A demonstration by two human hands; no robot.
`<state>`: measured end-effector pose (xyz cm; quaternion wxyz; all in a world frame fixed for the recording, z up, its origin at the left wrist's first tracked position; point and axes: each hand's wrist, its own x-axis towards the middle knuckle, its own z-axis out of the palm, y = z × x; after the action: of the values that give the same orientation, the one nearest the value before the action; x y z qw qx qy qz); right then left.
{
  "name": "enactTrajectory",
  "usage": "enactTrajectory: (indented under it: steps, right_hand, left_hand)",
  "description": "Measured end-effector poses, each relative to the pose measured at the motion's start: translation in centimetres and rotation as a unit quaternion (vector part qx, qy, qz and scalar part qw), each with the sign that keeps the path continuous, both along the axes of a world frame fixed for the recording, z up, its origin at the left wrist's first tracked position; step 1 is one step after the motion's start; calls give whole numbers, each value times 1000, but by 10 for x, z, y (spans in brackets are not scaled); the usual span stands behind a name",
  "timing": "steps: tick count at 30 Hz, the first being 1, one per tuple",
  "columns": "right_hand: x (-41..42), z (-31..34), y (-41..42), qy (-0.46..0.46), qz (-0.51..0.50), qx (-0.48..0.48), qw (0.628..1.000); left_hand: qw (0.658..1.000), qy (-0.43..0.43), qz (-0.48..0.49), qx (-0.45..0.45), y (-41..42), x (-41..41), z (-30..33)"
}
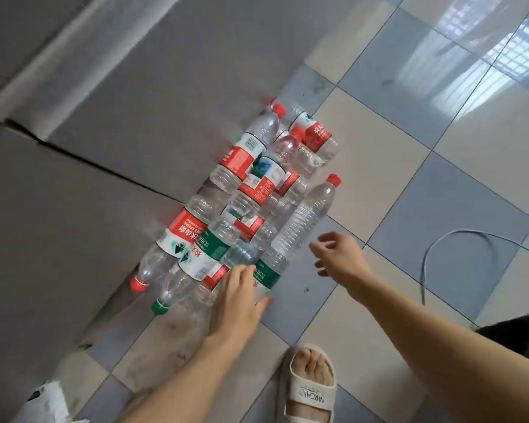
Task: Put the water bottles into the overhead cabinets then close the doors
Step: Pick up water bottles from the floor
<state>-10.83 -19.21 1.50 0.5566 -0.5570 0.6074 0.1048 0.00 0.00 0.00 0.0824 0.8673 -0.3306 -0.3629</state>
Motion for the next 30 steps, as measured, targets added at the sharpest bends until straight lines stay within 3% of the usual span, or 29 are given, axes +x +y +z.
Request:
enactTrajectory:
  steps: [4,9,15,22,30]
  right_hand:
    - [20,-45,-12,-26,-87,-3,996]
    - [35,-80,-23,-49,-162,27,985]
    - [18,-86,-58,-91,-180,19,979]
    - [-4,-69,-123,-75,-200,2,977]
    - [-7,-70,-141,-75,-188,14,979]
  left_hand:
    - [993,-79,-91,20,-7,-15,-37]
    - [988,-93,-121,34,-8,-27,-55]
    - [991,-74,-111,-10,-41,-32,-55]
    - [995,-47,-47,-69,-117,-45,-57]
    - [995,0,-5,97,-33,-47,-69]
